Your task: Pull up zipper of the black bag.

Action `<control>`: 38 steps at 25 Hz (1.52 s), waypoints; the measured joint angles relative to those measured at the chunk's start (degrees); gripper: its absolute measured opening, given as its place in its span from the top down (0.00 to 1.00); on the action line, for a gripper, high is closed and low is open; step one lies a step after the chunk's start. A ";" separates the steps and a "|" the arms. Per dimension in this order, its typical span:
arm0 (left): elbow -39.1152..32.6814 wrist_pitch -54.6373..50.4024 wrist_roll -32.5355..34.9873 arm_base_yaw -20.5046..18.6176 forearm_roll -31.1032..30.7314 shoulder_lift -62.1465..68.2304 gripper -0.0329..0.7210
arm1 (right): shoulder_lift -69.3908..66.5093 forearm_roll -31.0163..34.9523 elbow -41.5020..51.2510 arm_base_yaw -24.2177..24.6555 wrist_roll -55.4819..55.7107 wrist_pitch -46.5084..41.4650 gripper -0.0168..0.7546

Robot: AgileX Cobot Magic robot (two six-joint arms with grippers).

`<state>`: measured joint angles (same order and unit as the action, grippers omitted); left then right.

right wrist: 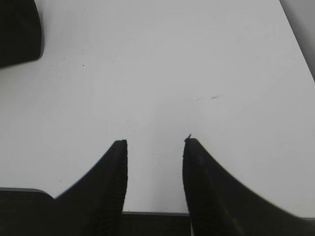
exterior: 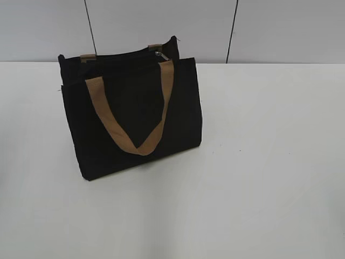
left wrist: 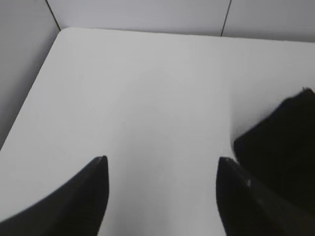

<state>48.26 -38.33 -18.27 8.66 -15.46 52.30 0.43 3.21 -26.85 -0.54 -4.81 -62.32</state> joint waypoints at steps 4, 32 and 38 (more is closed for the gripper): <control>-0.11 -11.39 7.63 0.06 6.68 -12.33 0.29 | 0.00 0.00 0.00 0.00 0.00 -0.02 0.60; -17.51 -22.26 17.26 -0.80 12.68 -52.62 0.49 | 0.00 0.13 0.00 0.00 0.00 -0.13 0.61; -17.57 -22.32 17.40 -5.00 13.00 -52.62 0.49 | 0.00 0.13 0.00 0.00 0.00 -0.18 0.61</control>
<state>30.68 -60.65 -0.88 3.66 -2.47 -0.32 0.43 3.35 -26.85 -0.54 -4.81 -62.50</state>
